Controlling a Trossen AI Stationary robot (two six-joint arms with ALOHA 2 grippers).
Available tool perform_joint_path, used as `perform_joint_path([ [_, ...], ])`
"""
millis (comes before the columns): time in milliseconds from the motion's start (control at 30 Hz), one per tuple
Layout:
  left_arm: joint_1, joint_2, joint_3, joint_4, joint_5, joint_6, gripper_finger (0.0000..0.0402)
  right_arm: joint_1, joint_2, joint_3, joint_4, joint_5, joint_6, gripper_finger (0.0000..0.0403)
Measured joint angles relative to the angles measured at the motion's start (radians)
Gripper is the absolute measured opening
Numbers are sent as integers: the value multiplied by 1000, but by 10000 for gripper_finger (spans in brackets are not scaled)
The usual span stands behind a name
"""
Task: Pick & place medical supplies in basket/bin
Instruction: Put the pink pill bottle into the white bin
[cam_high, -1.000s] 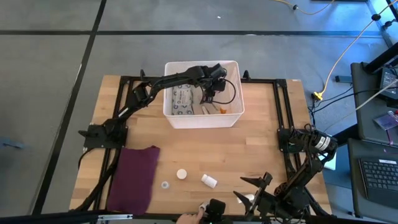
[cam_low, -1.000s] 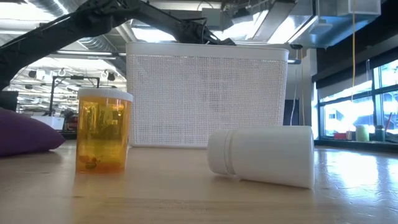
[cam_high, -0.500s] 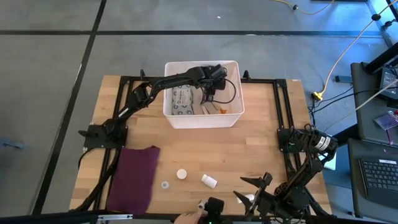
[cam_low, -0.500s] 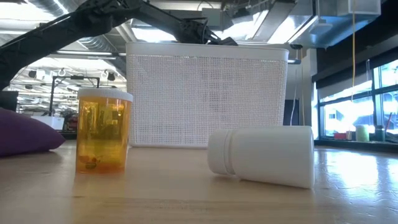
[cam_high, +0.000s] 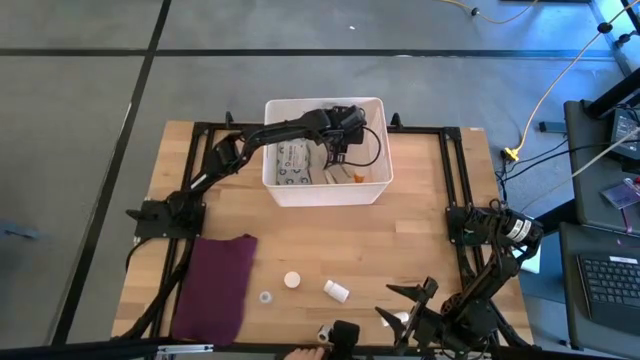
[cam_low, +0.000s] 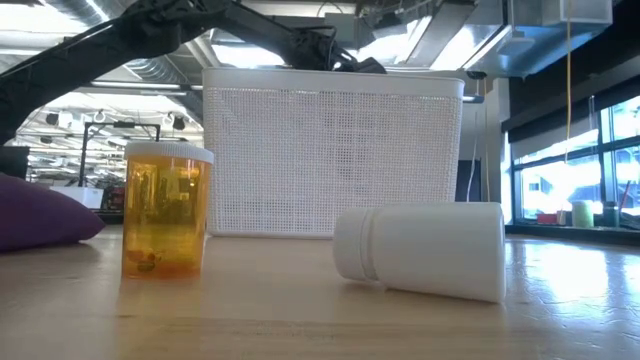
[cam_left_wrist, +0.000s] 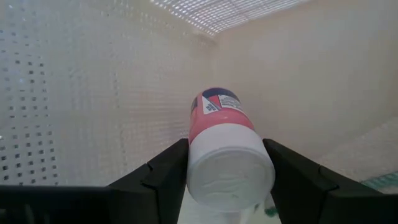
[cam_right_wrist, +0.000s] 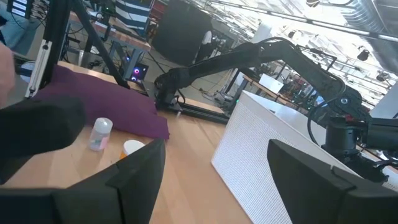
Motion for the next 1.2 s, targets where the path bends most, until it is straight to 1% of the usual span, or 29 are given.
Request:
perform_joint_path([
  [33, -2, 0, 0, -6, 9, -1, 192, 0, 0, 0, 0, 0, 0, 282],
  [100, -6, 0, 0, -29, 57, 5, 193, 0, 0, 0, 0, 0, 0, 282],
  [200, -6, 0, 0, -69, 175, -1, 195, 0, 0, 0, 0, 0, 0, 282],
  [267, -6, 0, 0, -90, 234, -9, 195, 0, 0, 0, 0, 0, 0, 282],
  [467, -2, 0, 0, -136, 293, -35, 196, 0, 0, 0, 0, 0, 0, 282],
  [667, -2, 0, 0, -170, 403, -61, 196, 0, 0, 0, 0, 0, -1, 282],
  [1200, -3, 0, 0, -172, 399, -61, 196, 0, 0, 0, 0, 0, -1, 282],
])
